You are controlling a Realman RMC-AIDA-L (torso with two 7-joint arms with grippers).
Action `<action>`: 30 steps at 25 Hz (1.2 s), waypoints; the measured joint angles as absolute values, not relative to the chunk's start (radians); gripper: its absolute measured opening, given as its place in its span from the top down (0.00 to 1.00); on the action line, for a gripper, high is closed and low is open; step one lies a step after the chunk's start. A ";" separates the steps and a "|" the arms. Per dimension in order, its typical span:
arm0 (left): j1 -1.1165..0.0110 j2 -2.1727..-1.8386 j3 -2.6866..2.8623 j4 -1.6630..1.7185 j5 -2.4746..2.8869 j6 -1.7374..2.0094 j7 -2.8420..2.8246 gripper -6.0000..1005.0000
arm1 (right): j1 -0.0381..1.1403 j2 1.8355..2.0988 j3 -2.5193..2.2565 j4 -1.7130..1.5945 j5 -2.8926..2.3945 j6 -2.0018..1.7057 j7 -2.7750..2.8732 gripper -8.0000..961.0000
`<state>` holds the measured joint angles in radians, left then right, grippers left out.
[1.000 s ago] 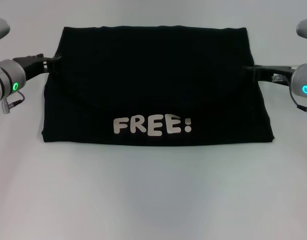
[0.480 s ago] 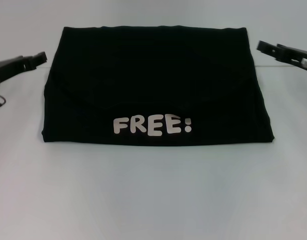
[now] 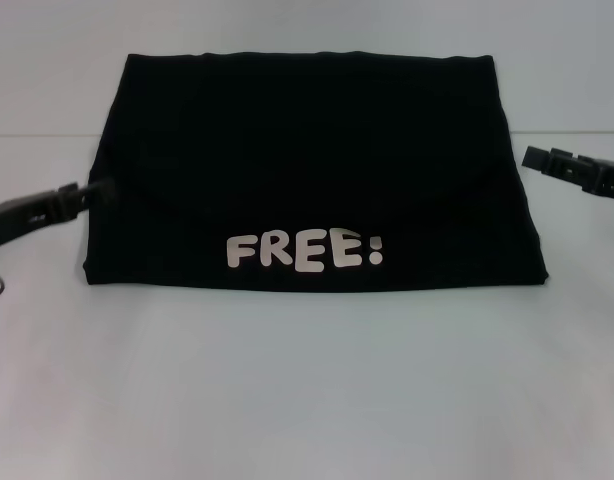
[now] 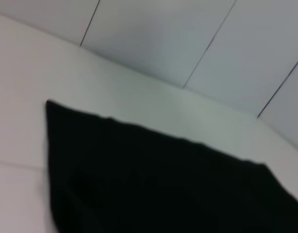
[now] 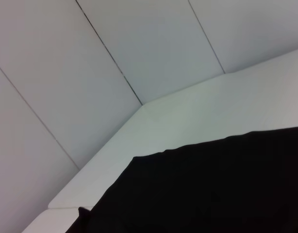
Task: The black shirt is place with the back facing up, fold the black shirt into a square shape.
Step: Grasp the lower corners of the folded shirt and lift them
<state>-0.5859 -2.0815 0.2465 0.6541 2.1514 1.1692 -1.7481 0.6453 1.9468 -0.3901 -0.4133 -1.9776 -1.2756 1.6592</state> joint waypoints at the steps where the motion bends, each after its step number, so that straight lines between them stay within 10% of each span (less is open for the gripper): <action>1: -0.572 -2.085 0.263 0.662 2.152 1.168 -1.745 0.32 | 0.639 1.947 -0.391 -0.413 -1.977 -1.282 1.659 0.33; 30: -0.549 -2.095 0.301 0.569 2.253 1.059 -1.810 0.40 | 0.629 1.956 -0.423 -0.409 -1.983 -1.233 1.661 0.37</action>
<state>-0.5494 -2.0953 0.3013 0.5687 2.2533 1.0589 -1.8104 0.6287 1.9556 -0.4232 -0.4091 -1.9834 -1.2327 1.6612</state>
